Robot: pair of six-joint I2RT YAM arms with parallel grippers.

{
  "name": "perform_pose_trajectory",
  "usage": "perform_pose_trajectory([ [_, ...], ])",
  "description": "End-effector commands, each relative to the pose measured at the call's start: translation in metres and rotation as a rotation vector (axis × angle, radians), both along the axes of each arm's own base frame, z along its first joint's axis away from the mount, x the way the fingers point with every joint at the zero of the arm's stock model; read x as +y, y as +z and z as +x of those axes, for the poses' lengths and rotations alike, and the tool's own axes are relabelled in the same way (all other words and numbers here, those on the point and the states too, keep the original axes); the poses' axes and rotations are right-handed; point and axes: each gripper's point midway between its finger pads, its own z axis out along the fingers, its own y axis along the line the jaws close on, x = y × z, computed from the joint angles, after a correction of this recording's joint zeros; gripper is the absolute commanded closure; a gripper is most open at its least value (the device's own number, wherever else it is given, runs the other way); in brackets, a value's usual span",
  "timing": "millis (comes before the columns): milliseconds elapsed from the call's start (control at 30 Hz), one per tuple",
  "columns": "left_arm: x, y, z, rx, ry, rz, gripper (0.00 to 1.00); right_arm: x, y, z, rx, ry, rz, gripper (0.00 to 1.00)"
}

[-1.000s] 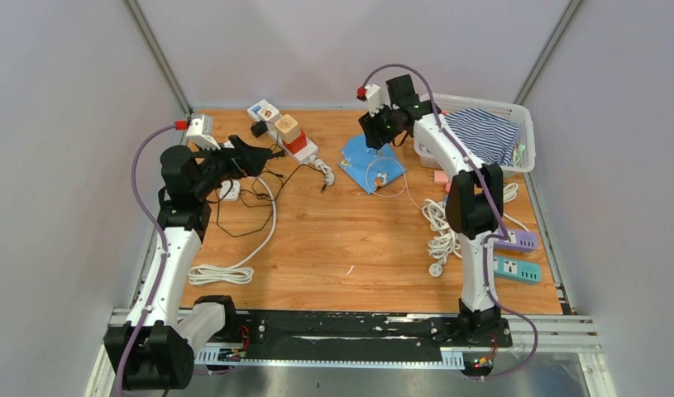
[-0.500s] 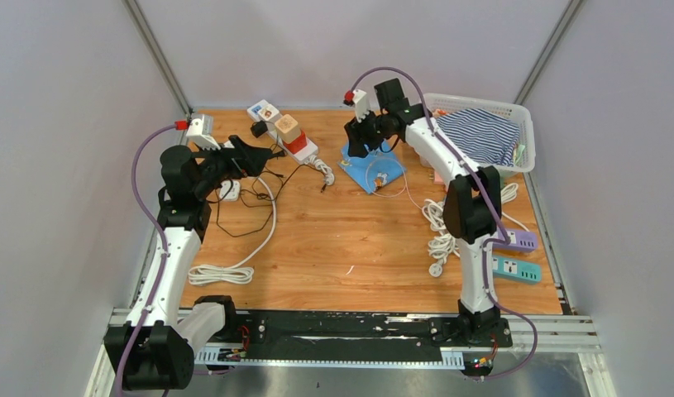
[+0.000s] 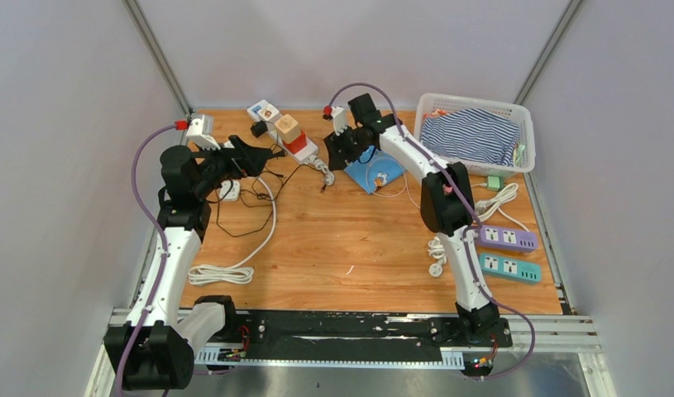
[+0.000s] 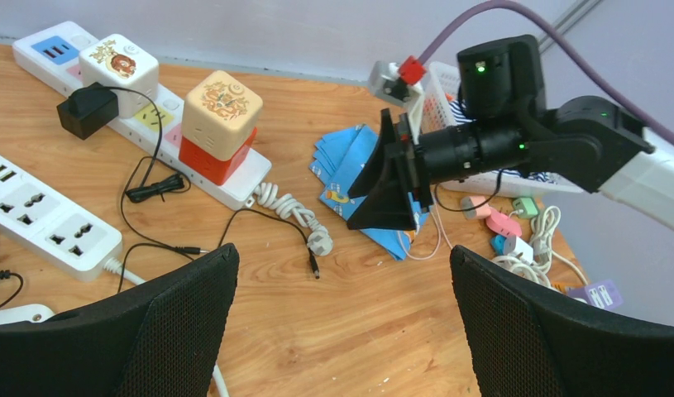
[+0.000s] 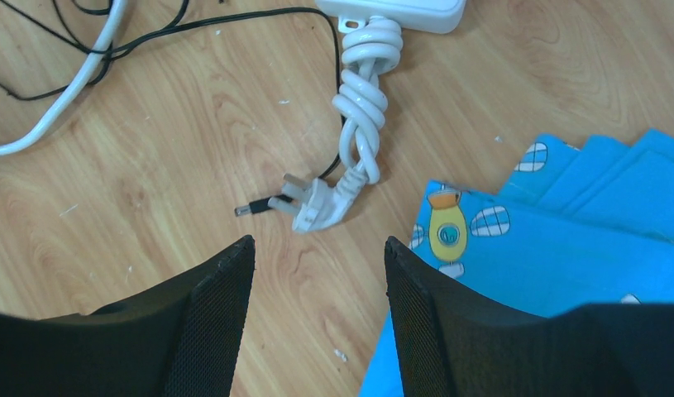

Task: Pull the plug off the socket
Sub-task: Move the socket to the center of the board.

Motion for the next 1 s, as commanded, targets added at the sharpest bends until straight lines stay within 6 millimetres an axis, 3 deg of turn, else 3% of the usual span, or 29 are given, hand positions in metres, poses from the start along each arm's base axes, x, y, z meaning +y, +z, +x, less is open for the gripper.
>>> perform_pose_trajectory([
  [0,0.001,-0.003,-0.002,0.011,-0.006,-0.006,0.00,0.012,-0.017,0.012,0.010,-0.062,-0.034,0.39],
  [200,0.000,-0.003,-0.002,0.012,-0.013,-0.009,0.00,0.019,-0.043,0.021,0.043,-0.089,-0.048,0.39],
  [433,-0.002,-0.001,-0.003,0.014,-0.021,-0.017,0.00,0.032,-0.066,0.017,0.073,-0.075,-0.059,0.38],
  [600,-0.003,0.000,-0.004,0.013,-0.027,-0.022,0.00,0.030,-0.082,0.016,0.079,-0.085,-0.101,0.39],
  [967,-0.003,0.002,-0.005,0.009,-0.029,-0.025,0.00,0.035,-0.098,-0.009,0.095,-0.039,-0.171,0.42],
])
